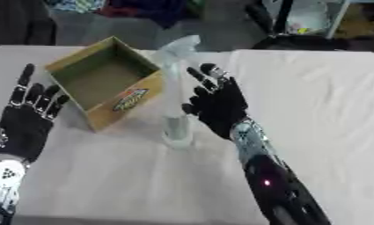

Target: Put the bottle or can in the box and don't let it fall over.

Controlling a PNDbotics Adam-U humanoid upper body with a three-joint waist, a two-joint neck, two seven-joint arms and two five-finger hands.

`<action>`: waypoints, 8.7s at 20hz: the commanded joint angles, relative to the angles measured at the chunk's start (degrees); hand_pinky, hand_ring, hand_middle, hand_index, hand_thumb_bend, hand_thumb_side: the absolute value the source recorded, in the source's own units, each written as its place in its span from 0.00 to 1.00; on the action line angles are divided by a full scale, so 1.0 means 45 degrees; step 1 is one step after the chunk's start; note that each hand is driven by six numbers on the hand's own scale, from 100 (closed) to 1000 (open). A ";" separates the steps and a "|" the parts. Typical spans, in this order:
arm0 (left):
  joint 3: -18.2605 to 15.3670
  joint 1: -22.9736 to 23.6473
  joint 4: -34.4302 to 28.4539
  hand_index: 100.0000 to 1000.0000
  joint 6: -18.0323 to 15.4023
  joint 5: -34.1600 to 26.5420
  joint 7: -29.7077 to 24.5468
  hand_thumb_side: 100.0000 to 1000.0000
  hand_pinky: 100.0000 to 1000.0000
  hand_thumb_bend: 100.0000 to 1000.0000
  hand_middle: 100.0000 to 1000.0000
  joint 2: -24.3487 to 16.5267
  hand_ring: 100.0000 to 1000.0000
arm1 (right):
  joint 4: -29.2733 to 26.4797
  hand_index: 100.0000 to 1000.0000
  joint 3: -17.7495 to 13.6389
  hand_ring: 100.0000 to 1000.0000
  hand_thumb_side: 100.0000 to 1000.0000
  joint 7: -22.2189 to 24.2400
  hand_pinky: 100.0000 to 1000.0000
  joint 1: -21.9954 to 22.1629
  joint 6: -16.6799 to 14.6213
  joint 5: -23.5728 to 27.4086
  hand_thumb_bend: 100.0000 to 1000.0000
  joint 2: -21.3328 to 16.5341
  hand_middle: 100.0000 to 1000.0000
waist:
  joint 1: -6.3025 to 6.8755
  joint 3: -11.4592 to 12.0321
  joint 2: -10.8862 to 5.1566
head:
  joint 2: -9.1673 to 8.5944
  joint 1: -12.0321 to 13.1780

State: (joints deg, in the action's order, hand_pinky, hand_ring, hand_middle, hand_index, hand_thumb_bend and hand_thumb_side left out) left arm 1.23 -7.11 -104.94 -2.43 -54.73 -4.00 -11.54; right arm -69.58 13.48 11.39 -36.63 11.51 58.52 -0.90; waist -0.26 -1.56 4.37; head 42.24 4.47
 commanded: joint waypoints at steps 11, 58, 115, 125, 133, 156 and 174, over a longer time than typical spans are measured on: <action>0.0014 -0.0123 -0.0226 1.00 0.0044 -0.0077 -0.0019 0.81 0.55 0.30 0.35 -0.0125 0.55 | -0.0462 1.00 0.0001 0.00 0.38 -0.1131 0.22 -0.0358 -0.0296 0.0406 0.00 0.0098 0.00 | 0.0039 0.0031 -0.0256 | 0.0051 -0.0057; -0.0011 -0.0099 -0.0266 1.00 0.0013 -0.0090 0.0000 0.81 0.55 0.30 0.34 -0.0141 0.54 | -0.1062 1.00 0.0087 0.00 0.35 -0.1276 0.21 -0.0356 -0.0295 0.1016 0.00 -0.0014 0.00 | 0.0061 -0.0034 -0.0312 | 0.0088 -0.0018; 0.0663 -0.1694 -0.0458 1.00 0.0513 -0.0713 -0.0370 0.78 0.55 0.30 0.34 0.0349 0.52 | -0.2116 1.00 -0.0724 0.00 0.28 -0.0709 0.30 -0.4062 -0.1238 0.2928 0.00 -0.1707 0.01 | 0.0222 0.3630 0.0407 | -0.1202 -0.2858; 0.1578 -0.3225 -0.0431 1.00 0.1372 -0.1112 -0.0842 0.76 0.55 0.32 0.34 0.0696 0.51 | 0.0019 1.00 -0.1696 0.00 0.29 0.0258 0.30 -0.5687 -0.2196 0.1781 0.00 -0.2327 0.01 | -0.0717 0.6337 0.1236 | -0.2236 -0.5430; 0.1627 -0.3396 -0.0433 1.00 0.1486 -0.1046 -0.0886 0.77 0.55 0.33 0.34 0.0806 0.50 | 0.0966 1.00 -0.1956 0.00 0.29 0.0666 0.22 -0.4254 -0.1737 0.2106 0.00 -0.0919 0.00 | -0.0893 0.6061 0.1729 | -0.2217 -0.5664; 0.1028 -0.1511 0.0132 1.00 0.0974 -0.0449 -0.0598 0.77 0.55 0.36 0.33 0.0250 0.49 | -0.3266 1.00 -0.0849 0.09 0.32 0.1059 0.38 -0.0096 -0.1125 0.2923 0.00 -0.2206 0.07 | -0.0974 0.2144 0.0616 | -0.0682 -0.2520; 0.0726 -0.0319 0.0351 1.00 0.0741 0.0003 -0.0428 0.82 0.55 0.34 0.33 -0.0223 0.51 | -0.6332 1.00 -0.3478 0.13 0.41 -0.0287 0.45 0.5812 -0.3288 -0.0696 0.00 -0.1911 0.14 | -0.0873 -0.0277 0.0084 | 0.0413 -0.0548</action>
State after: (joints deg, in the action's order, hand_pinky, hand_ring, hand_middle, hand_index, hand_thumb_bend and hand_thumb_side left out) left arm 4.75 -8.20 -102.75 1.01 -55.08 -5.97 -11.59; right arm -96.00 -1.34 10.68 -10.13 -2.82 56.85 -9.55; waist -4.38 -2.82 5.47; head 43.78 1.60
